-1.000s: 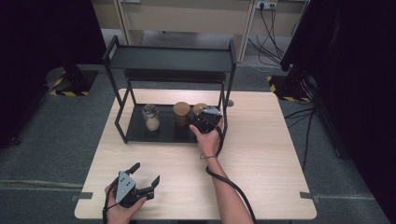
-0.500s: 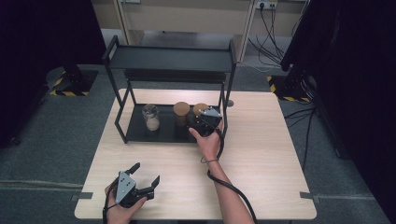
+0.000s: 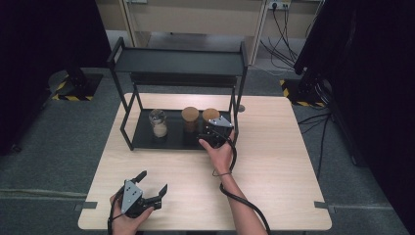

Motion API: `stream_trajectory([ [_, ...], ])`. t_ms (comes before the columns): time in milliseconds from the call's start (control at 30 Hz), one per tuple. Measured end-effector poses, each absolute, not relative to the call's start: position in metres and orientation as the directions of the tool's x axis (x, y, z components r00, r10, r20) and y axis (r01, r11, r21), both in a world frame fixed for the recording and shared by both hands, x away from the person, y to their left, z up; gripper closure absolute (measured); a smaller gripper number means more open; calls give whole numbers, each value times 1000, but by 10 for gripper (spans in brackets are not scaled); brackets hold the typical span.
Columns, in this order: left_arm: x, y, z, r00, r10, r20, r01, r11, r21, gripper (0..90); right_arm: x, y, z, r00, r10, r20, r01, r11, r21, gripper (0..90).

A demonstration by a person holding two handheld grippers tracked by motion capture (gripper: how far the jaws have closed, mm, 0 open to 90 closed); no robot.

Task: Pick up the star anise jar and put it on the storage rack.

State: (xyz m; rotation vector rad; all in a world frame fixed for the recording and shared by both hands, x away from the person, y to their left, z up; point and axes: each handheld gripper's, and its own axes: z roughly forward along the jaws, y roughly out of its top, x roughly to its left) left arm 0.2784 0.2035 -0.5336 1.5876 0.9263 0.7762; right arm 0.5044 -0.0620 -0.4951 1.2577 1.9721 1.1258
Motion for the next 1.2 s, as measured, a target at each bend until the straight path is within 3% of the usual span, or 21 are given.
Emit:
stream_trajectory([
  [1200,278,204,-534,479,878,14,166,-106,980,102,461,-67,-487,-550,834,-40,393,301,869,38],
])
